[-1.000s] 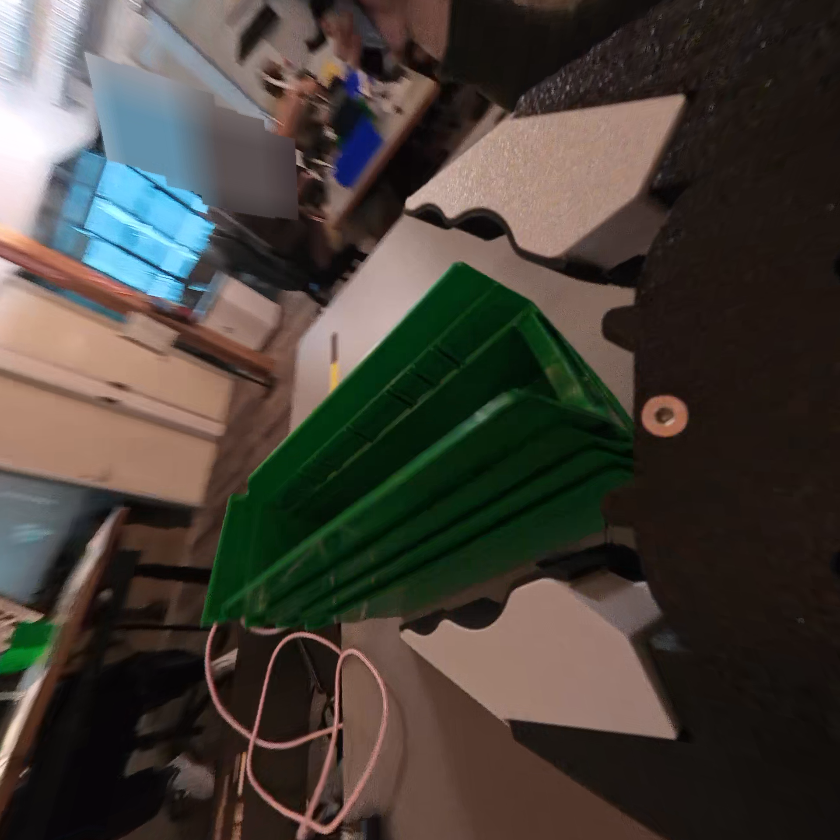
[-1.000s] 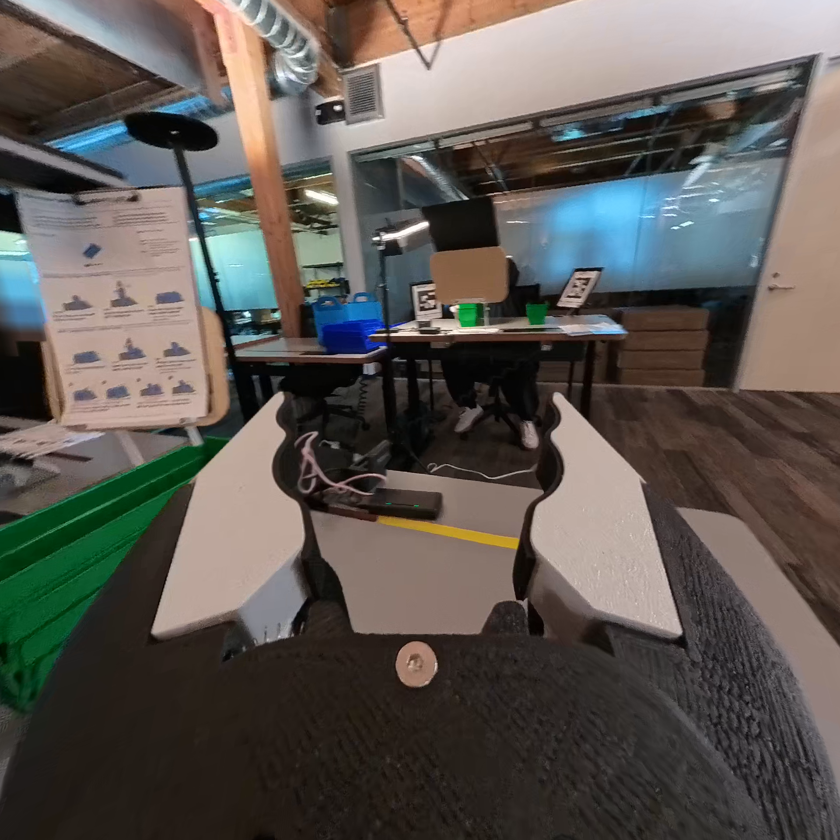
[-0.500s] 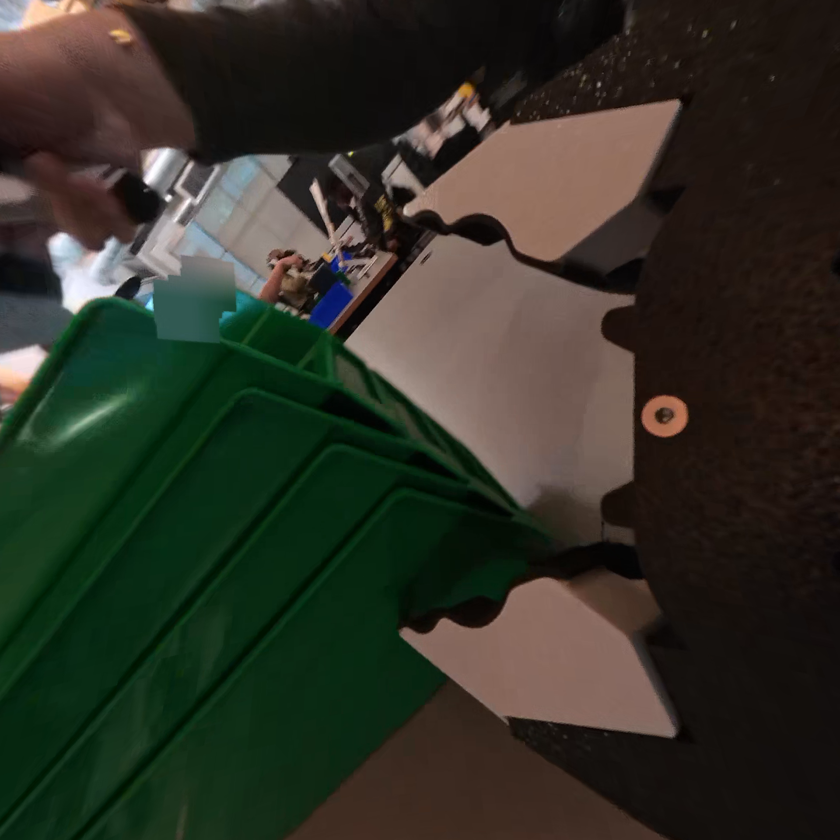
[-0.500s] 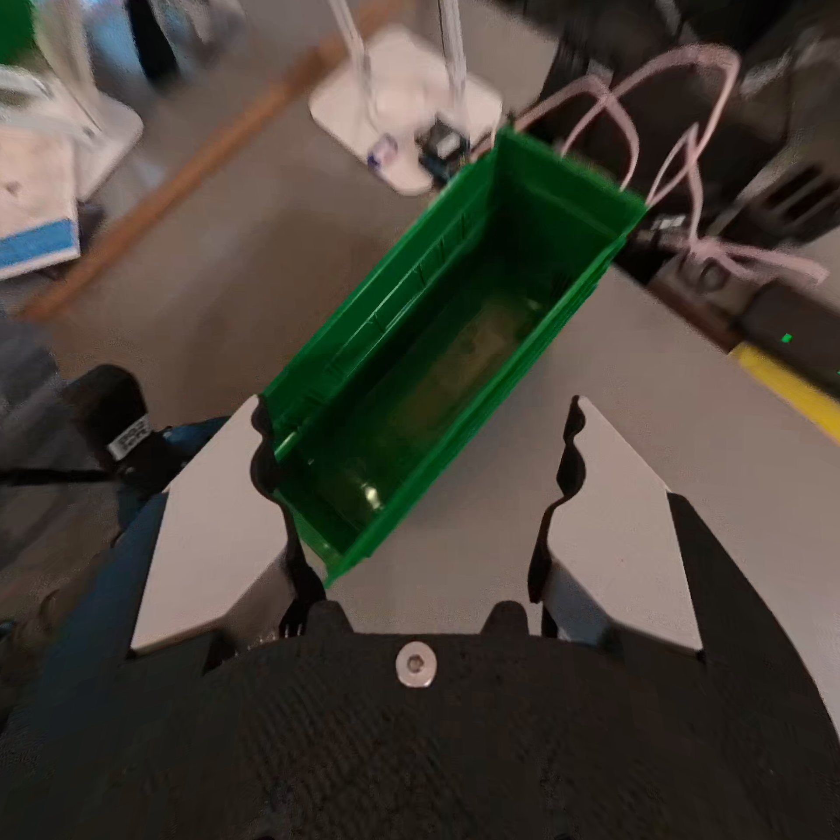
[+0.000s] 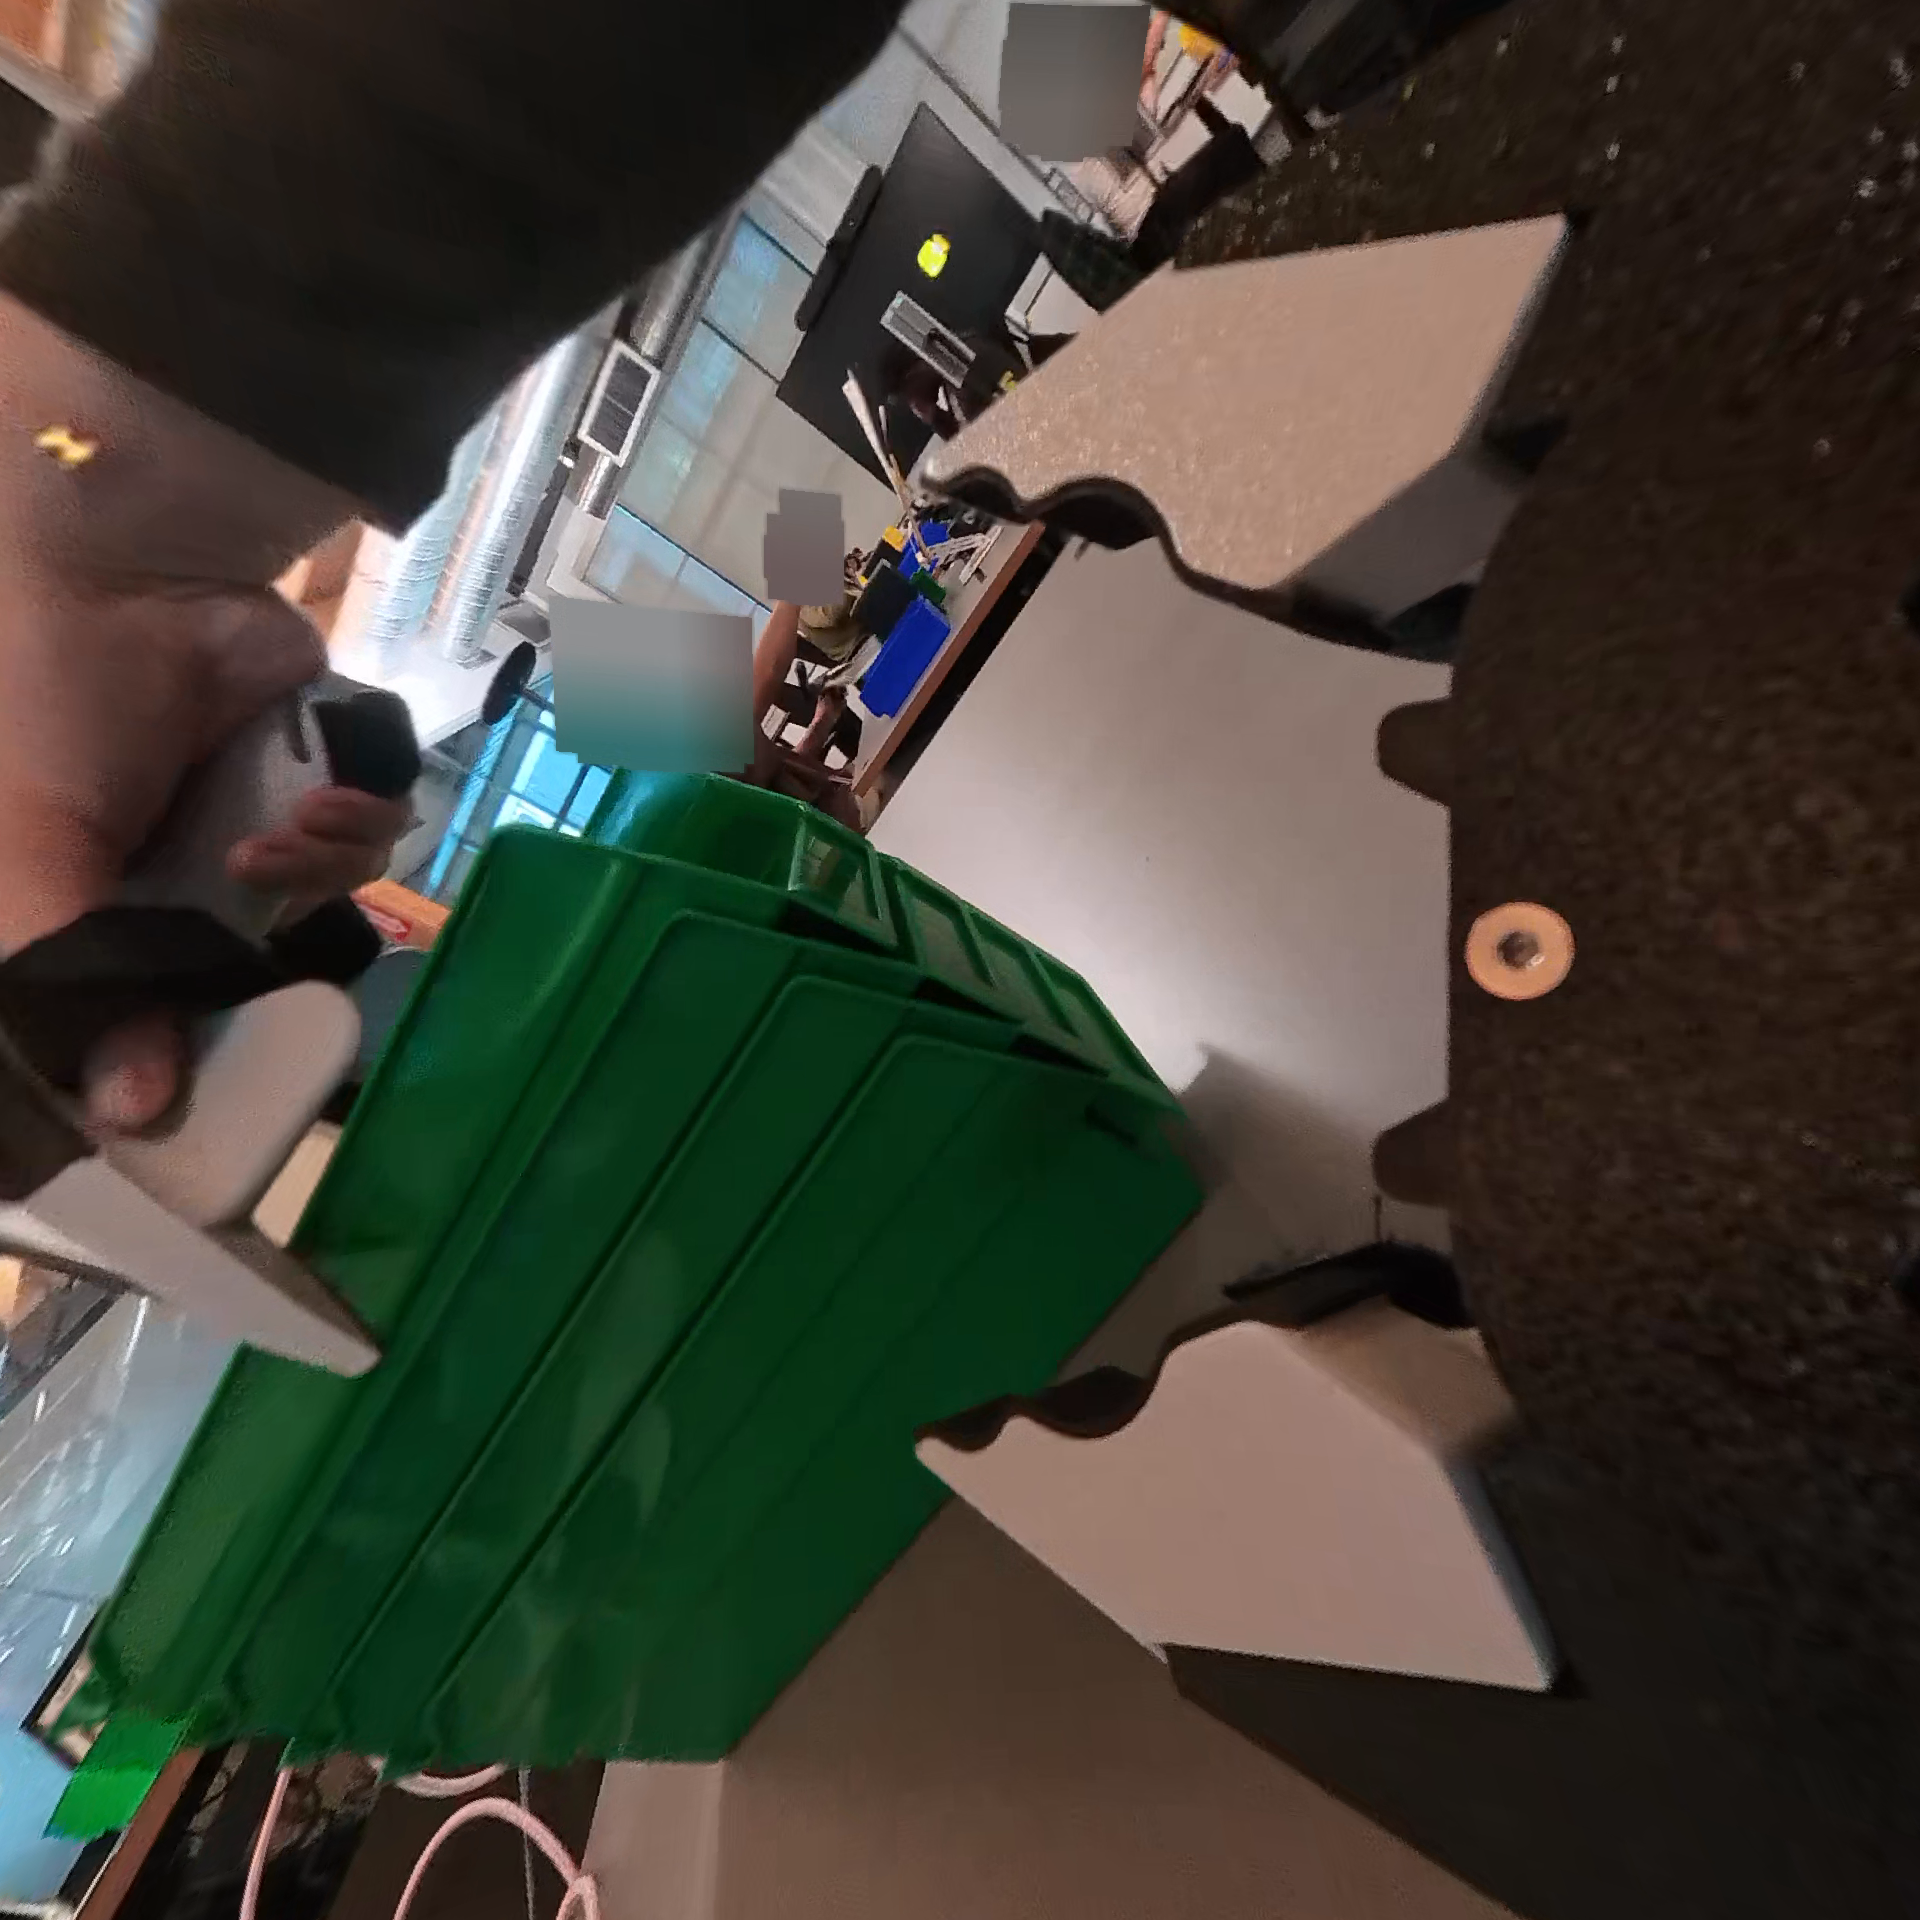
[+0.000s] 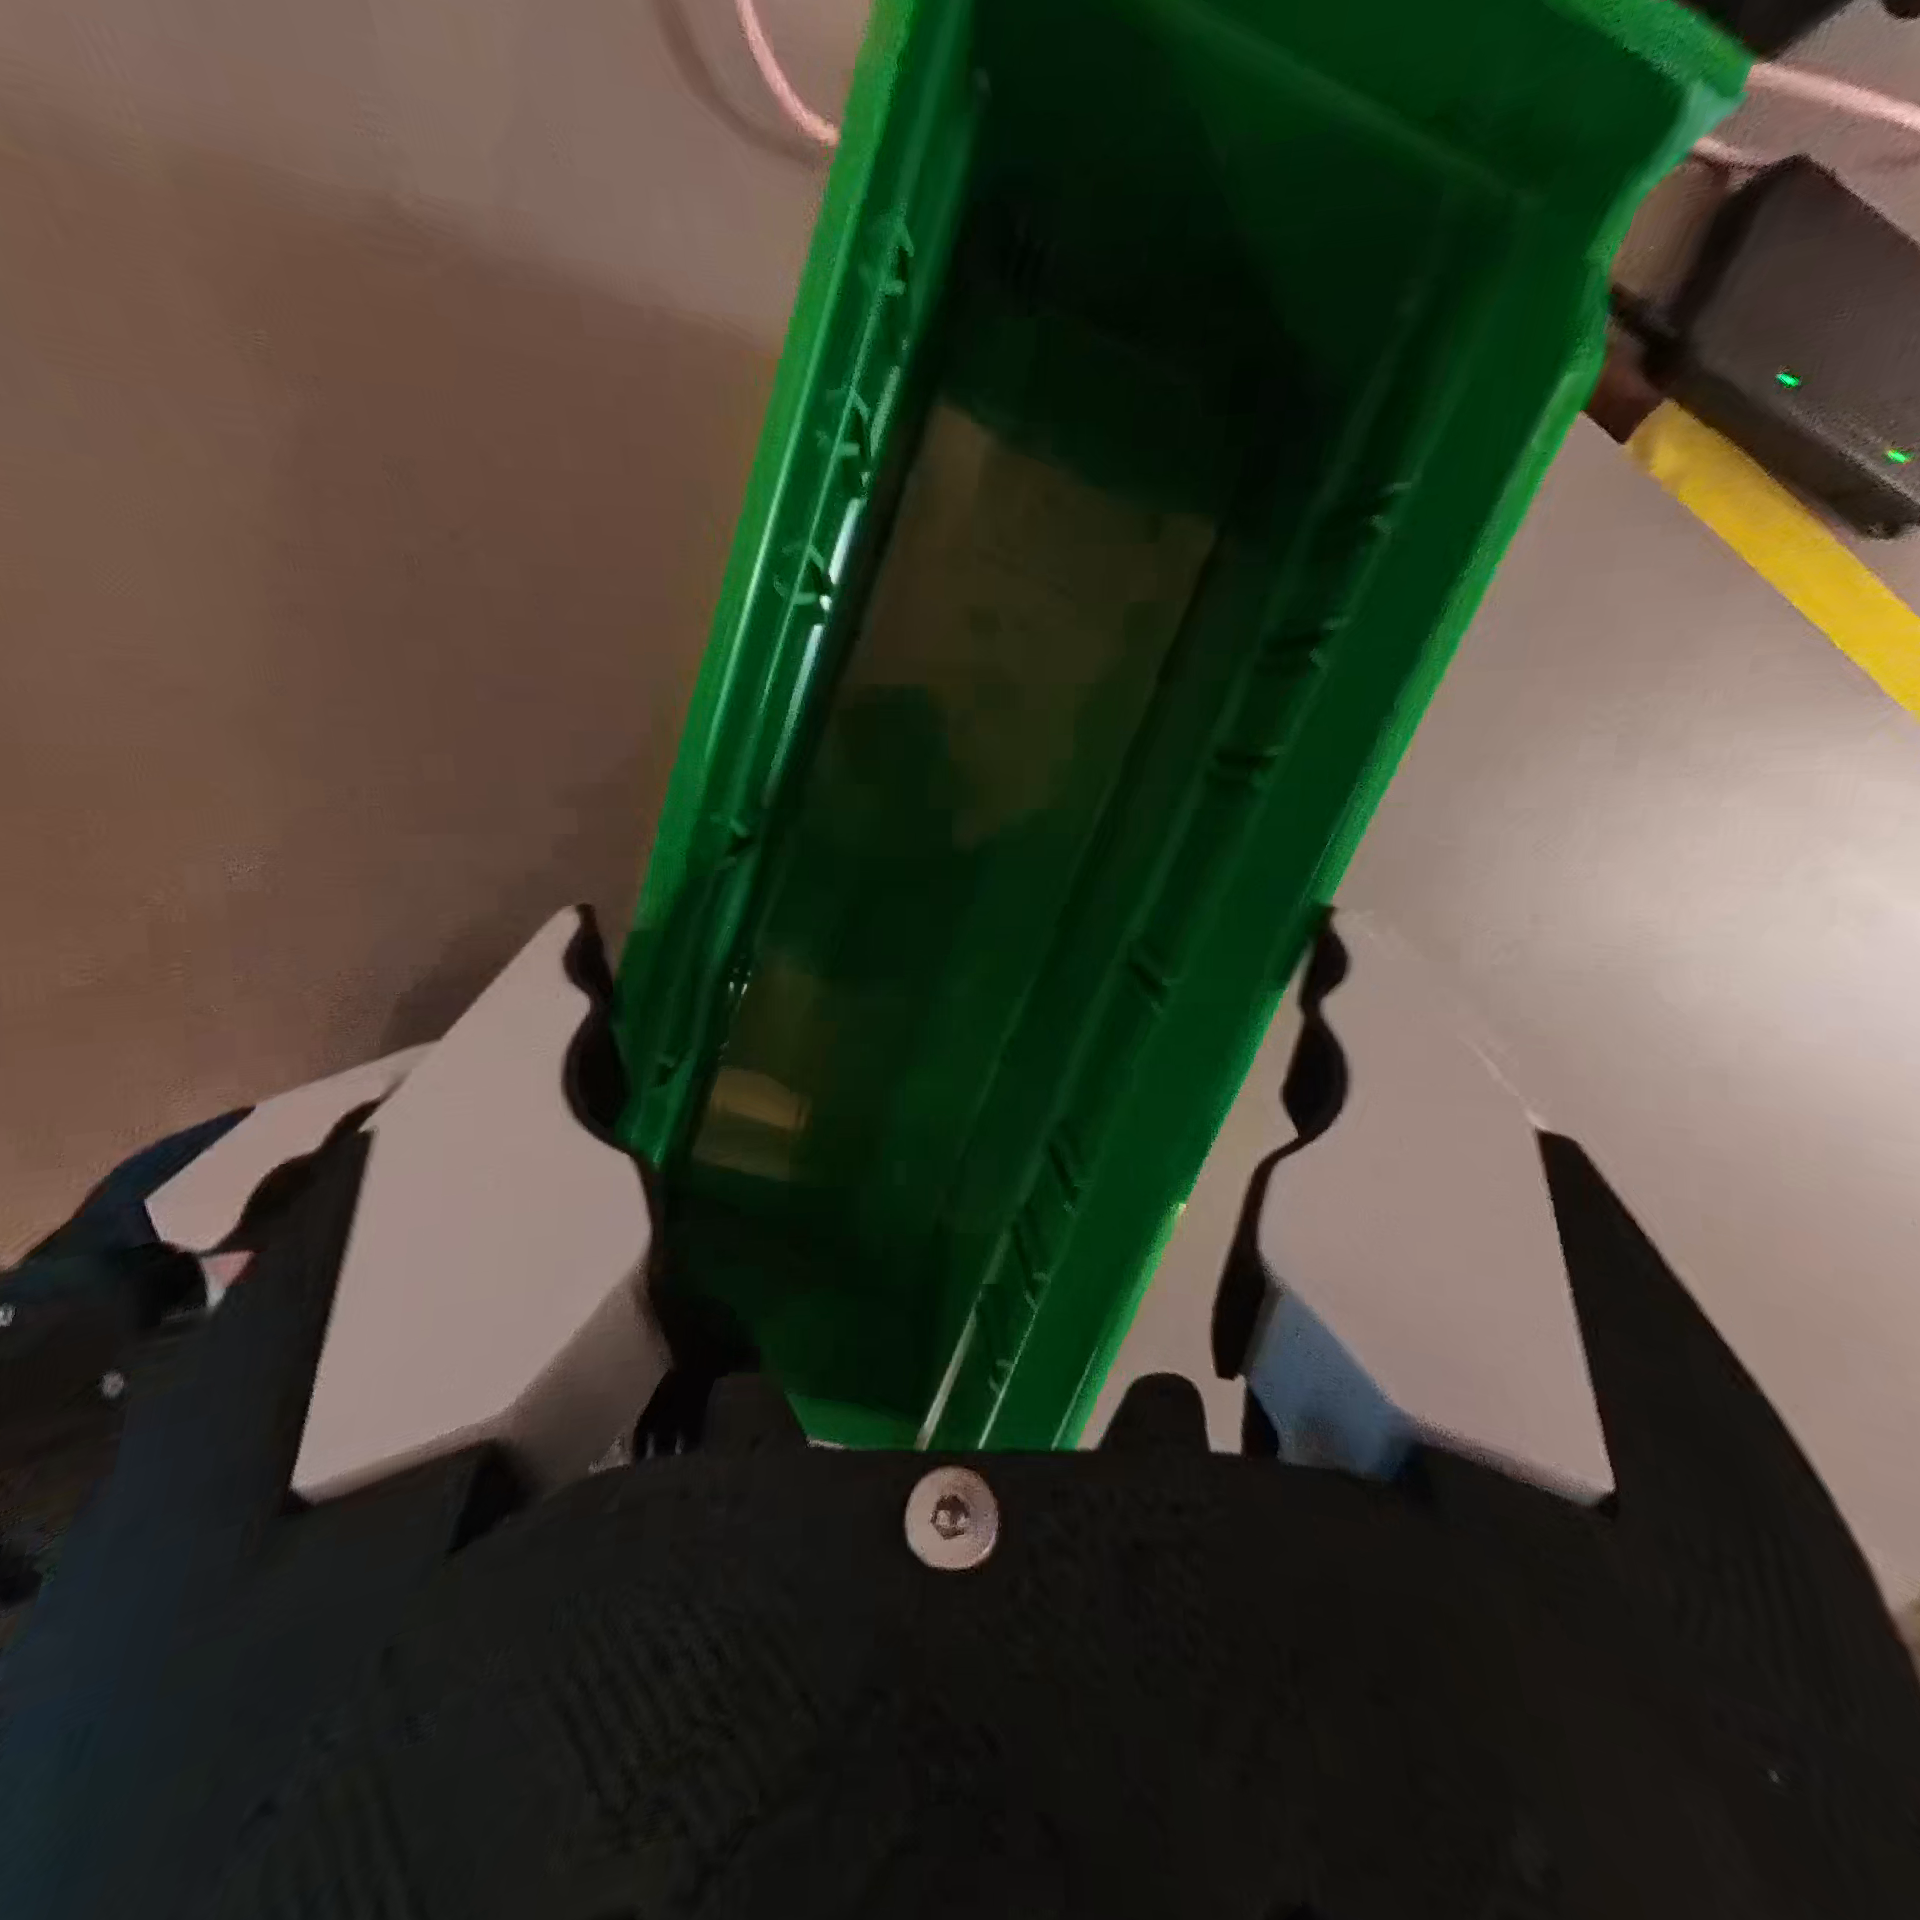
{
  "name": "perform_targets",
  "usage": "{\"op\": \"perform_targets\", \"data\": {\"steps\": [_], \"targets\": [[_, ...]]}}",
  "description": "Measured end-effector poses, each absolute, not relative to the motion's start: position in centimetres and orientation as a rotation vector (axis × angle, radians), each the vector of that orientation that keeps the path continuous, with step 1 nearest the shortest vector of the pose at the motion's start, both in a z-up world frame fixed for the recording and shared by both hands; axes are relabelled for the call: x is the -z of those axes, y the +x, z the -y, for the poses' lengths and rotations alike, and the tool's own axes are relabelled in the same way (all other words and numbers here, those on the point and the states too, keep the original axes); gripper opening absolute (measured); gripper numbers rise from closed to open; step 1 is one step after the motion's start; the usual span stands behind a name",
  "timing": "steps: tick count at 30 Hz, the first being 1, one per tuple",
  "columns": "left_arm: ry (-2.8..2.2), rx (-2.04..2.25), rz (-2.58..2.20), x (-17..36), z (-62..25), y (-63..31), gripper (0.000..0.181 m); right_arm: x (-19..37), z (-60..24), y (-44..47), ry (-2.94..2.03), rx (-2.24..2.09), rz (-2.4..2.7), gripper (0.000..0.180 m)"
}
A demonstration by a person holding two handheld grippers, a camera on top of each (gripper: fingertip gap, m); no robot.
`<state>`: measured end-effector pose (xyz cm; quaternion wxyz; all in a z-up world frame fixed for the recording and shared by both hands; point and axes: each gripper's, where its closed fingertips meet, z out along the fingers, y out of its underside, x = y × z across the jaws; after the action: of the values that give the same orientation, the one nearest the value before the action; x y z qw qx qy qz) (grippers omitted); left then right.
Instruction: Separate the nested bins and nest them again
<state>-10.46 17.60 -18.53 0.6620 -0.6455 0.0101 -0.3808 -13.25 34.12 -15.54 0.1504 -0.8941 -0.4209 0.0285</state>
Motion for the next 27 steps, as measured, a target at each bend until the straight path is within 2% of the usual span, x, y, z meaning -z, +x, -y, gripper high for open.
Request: {"op": "perform_targets", "data": {"steps": [2,5,9,16,22,27], "targets": [[-1.481,0.829,-0.056,19.2,-17.9,-9.9,0.158,15.2,-34.3,-13.5,-2.575,-0.056,1.176,0.116],[-1.508,0.806,-0.081,19.9,-18.3,-9.5,0.158,14.7,-34.5,-13.5,-2.572,-0.043,1.144,0.106],[-1.494,0.813,-0.061,19.8,-18.3,-9.8,0.158,13.1,-34.8,-13.7,-2.538,-0.071,1.127,0.101],[-1.429,0.855,0.027,19.2,-18.2,-11.3,0.158,5.8,-35.5,-12.3,-2.419,-0.158,1.097,0.102],[-1.462,0.809,0.110,20.0,-18.5,-12.5,0.156,1.4,-39.2,-2.9,-2.367,-0.114,0.944,0.102],[-1.471,0.844,0.175,20.4,-18.8,-13.4,0.156,3.9,-42.4,8.5,-2.376,-0.014,0.846,0.102]]}}
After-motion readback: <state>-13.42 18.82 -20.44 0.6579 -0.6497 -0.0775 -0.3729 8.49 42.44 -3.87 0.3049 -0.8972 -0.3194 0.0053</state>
